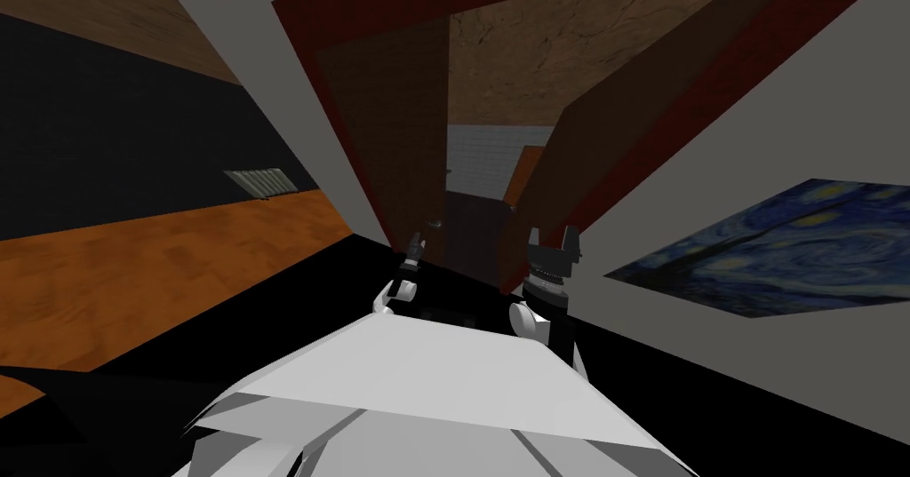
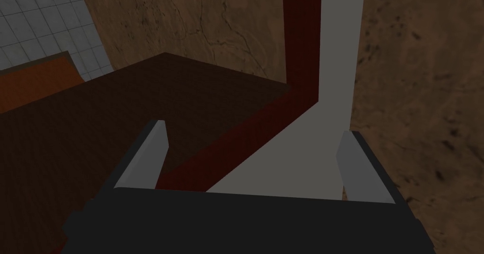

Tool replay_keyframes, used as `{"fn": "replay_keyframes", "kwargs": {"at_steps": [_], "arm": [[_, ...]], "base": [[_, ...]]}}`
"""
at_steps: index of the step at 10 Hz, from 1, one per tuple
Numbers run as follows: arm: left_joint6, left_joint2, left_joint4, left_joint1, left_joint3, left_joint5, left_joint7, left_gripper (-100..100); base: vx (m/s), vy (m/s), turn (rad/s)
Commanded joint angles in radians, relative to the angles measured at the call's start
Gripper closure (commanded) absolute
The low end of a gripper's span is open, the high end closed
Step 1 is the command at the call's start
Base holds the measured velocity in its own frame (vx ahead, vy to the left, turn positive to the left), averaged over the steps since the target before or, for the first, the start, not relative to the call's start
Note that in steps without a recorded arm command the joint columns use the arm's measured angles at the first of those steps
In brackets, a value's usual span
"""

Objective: Push the door open

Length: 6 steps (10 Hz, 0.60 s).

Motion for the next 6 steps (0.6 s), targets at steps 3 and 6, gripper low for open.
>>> {"fn": "replay_keyframes", "kwargs": {"at_steps": [3,6], "arm": [[-0.031,0.003,0.099,-0.041,-0.009,0.005,-0.009,-100],[-0.054,0.007,0.181,-0.076,-0.017,0.010,-0.017,-100]], "base": [[0.035,0.040,-0.046],[0.045,0.058,-0.056]]}}
